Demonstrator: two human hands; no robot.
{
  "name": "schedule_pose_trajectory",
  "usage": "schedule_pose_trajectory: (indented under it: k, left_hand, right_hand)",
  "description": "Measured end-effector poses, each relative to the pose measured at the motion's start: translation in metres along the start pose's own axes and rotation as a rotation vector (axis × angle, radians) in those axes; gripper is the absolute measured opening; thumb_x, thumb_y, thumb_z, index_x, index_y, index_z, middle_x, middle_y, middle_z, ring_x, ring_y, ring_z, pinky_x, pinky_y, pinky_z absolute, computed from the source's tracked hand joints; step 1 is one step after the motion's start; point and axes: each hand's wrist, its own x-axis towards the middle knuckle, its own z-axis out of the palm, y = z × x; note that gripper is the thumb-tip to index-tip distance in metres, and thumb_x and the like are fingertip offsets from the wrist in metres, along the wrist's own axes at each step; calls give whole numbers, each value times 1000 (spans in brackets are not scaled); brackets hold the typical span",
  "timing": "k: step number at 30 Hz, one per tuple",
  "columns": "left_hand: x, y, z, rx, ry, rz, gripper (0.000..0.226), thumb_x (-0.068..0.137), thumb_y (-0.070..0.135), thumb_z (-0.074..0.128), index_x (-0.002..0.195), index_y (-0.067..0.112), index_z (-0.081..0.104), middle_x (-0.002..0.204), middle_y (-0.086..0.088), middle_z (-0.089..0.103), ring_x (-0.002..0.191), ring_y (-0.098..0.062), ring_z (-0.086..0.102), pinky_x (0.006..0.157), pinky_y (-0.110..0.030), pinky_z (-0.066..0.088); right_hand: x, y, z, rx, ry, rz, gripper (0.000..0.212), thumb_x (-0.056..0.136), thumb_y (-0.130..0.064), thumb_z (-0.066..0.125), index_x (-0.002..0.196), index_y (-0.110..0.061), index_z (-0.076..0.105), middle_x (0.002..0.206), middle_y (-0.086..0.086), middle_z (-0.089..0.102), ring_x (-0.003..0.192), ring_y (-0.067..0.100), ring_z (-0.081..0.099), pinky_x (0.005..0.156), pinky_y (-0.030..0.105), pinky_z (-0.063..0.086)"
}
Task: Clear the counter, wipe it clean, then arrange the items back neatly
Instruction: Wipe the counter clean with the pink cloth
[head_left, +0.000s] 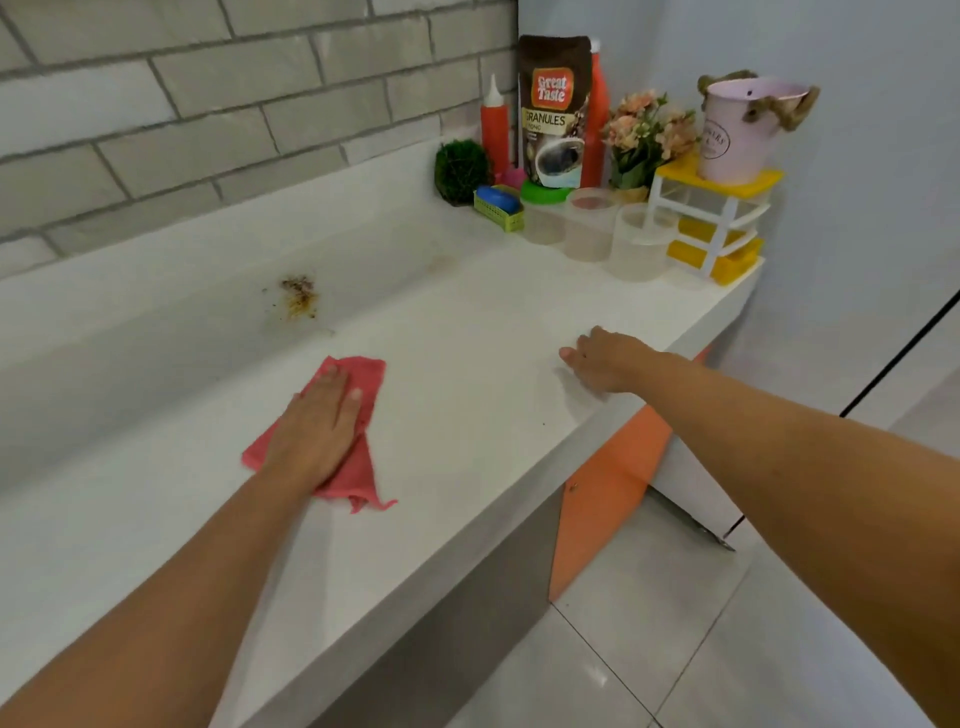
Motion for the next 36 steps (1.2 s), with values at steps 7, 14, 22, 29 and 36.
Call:
schedule_pose_trajectory:
  k: [7,14,22,29,36]
  left_hand:
    - [-4,136,53,12,-105,325,52,101,37,21,148,16,18,157,-1,12,145,-12,11,116,-26,3]
    - [-68,85,36,-30,-164,500,70,87,67,1,146,33,18,150,23,7,140,6,9,114,-18,-1]
    - [-12,94,39,46,44,13,51,100,32,23,147,12,23,156,-6,18,144,-18,16,117,-37,12]
    - [-46,155,62,32,-54,154,51,101,37,15,149,18,14,158,0,8,146,-14,5,117,-33,0]
    - [-34,104,20,-667,135,10,34,97,21,43,131,17,51,139,0,48,130,-14,42,104,-17,26]
  right_hand:
    - [2,8,-12,-67,-5,-67,63,101,-44,16,145,0,23,153,16,23,139,32,27,112,35,23]
    - [-8,14,-23,-43,-56,-101,52,104,-34,11,148,-7,15,154,17,20,140,32,24,112,36,21]
    - [7,10,-11,-126,-49,-135,66,99,-51,15,148,-7,18,157,12,12,142,32,20,116,41,20]
    - [8,5,-6,-167,-32,-122,71,97,-55,16,145,-3,27,154,18,19,140,34,25,115,40,22]
    - [-40,-61,30,-21,180,-149,51,100,-36,27,138,-2,33,143,16,31,133,33,31,108,43,29]
